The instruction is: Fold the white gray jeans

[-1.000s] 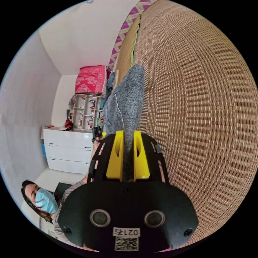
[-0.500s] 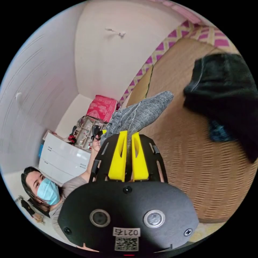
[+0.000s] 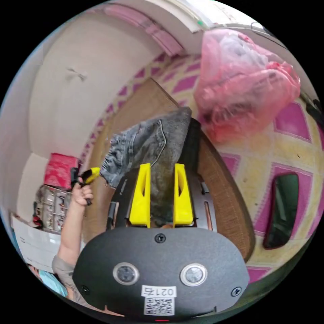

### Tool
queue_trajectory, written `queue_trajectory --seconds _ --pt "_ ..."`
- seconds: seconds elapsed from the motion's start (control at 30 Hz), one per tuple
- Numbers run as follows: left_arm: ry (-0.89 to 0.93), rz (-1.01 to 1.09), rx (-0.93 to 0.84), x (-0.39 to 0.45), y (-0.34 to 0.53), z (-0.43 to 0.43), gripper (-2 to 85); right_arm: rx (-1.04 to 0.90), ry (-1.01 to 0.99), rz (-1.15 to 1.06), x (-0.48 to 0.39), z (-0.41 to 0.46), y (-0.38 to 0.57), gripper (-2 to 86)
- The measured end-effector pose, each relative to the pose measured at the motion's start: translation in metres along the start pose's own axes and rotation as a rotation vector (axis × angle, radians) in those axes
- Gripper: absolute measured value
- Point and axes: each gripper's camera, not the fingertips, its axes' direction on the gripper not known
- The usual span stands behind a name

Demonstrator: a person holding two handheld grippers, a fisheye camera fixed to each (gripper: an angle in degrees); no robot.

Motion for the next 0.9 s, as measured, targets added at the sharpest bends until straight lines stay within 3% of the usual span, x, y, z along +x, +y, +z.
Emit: queue_trajectory --seconds 0.07,0.13,0.2,0.3,0.4,0.57,0.67,0.9 --pt "0.006 0.042 -0.003 -0.010 0.018 -0.014 -0.4 0.072 0.022 -0.047 -0.008 -0.003 0.017 8.8" --pt "-0.081 0.138 0.043 0.001 0.048 -0.040 -0.8 0.287 0.106 -0.121 -0.049 -0.022 0.047 7.9" --pt "-0.141 0.231 0.104 0.020 0.072 -0.060 -0.9 0.322 0.187 -0.289 -0.101 -0.013 0.063 7.3" --pt "-0.187 0.339 0.123 0.050 0.108 -0.085 -0.9 0.184 0.345 -0.543 -0.178 0.053 0.078 6.5" --pt "-0.230 0.396 0.170 0.071 0.154 -0.120 -1.0 0.043 0.498 -0.553 -0.191 0.120 0.077 5.8" --pt "-0.337 0.480 0.282 0.094 0.255 -0.195 -1.0 0.020 0.508 -0.492 -0.218 0.112 0.079 1.5" --pt "-0.458 0.511 0.364 0.101 0.325 -0.244 -0.9 0.201 0.449 -0.646 -0.299 0.089 0.123 -0.1" --pt "-0.703 0.566 0.596 0.082 0.495 -0.344 -0.9 0.045 0.138 -1.127 -0.531 0.170 0.255 -0.9"
